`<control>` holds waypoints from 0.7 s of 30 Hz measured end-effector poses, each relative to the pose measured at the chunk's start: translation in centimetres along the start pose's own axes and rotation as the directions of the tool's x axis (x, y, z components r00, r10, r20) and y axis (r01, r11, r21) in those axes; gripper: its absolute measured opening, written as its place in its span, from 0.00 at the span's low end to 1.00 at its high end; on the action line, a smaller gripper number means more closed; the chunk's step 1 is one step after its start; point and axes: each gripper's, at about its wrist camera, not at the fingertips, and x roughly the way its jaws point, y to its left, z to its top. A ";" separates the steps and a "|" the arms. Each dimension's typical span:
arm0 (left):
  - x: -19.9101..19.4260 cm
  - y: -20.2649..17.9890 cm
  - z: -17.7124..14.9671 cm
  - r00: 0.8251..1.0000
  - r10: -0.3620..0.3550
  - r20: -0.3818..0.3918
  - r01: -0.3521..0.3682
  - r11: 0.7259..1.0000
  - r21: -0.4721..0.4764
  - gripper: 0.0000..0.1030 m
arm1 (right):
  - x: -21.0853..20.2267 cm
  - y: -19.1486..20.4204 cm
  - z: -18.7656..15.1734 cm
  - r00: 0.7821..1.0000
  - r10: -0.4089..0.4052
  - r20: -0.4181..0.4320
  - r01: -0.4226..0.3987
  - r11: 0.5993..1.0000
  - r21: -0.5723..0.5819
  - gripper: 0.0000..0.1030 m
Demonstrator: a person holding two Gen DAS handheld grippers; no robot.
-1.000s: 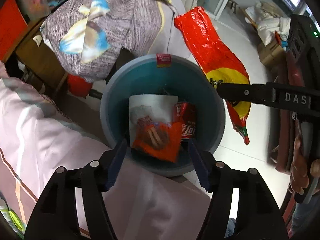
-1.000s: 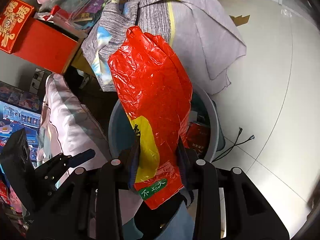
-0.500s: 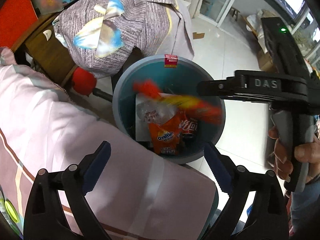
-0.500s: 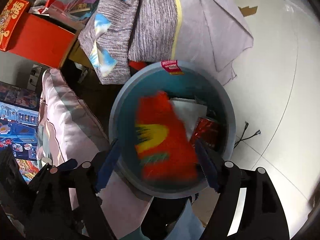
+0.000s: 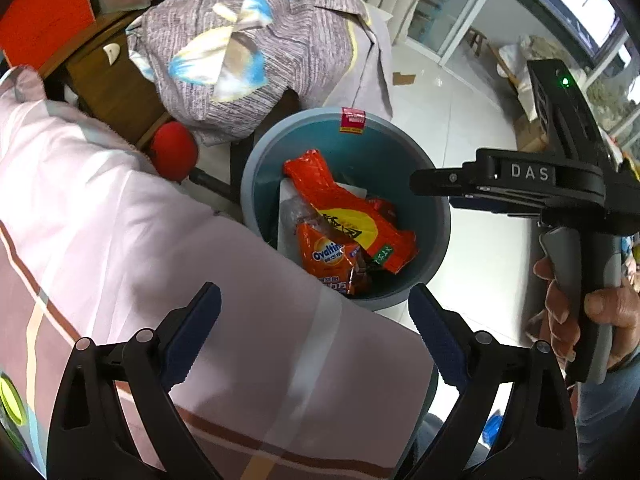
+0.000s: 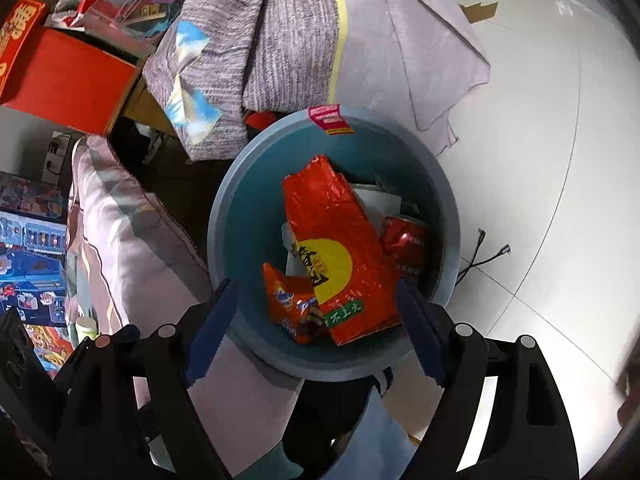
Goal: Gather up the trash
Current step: 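Move both tools back over the bed toward the egg shells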
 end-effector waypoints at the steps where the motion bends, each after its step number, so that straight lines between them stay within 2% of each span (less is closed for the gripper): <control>1: -0.2 0.1 -0.1 1.000 0.001 0.004 -0.001 1.000 -0.003 0.92 | -0.1 0.3 -0.2 1.000 -0.001 -0.001 0.001 1.000 -0.005 0.75; 11: -3.6 1.5 -2.3 0.998 0.007 0.064 -0.004 0.999 -0.045 0.95 | -1.6 3.4 -2.4 0.999 -0.029 0.013 0.030 0.998 -0.062 0.80; 21: -7.4 4.0 -5.8 0.990 0.025 0.137 -0.010 0.994 -0.111 0.95 | -2.4 7.7 -5.5 0.999 -0.041 0.003 0.041 0.990 -0.134 0.80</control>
